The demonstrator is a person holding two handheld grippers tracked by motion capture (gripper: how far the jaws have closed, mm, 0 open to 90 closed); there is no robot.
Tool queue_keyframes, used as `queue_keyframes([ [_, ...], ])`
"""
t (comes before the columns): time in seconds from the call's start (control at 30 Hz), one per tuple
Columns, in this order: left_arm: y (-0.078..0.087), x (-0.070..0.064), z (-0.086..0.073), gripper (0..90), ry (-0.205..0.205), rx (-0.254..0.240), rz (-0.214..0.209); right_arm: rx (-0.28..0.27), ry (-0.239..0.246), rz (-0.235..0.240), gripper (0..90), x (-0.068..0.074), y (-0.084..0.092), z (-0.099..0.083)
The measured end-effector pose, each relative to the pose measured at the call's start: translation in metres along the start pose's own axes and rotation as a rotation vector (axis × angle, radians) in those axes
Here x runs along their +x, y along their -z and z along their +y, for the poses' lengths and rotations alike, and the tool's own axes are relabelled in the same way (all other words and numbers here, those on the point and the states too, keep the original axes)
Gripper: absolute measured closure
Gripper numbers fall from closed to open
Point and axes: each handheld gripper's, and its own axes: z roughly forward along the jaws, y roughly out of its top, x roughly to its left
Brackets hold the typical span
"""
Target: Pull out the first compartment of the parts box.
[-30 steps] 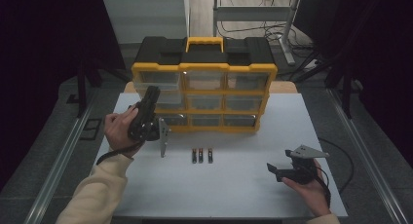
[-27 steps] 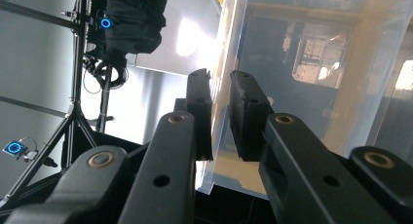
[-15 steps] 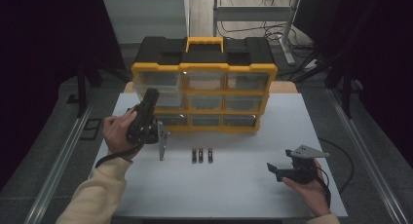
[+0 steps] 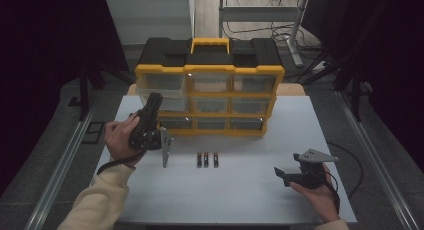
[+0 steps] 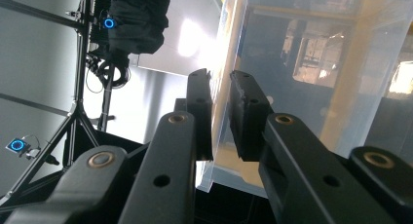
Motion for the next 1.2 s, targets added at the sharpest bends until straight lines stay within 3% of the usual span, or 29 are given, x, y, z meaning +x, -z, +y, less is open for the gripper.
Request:
queue_keyframes([
  [1.2,0.0105,0.0004,-0.0008,80.5,-0.003,-0.002,0.002,-0.002,0.000,-0.003,9.8,-0.0002,0.0003,0.0002],
])
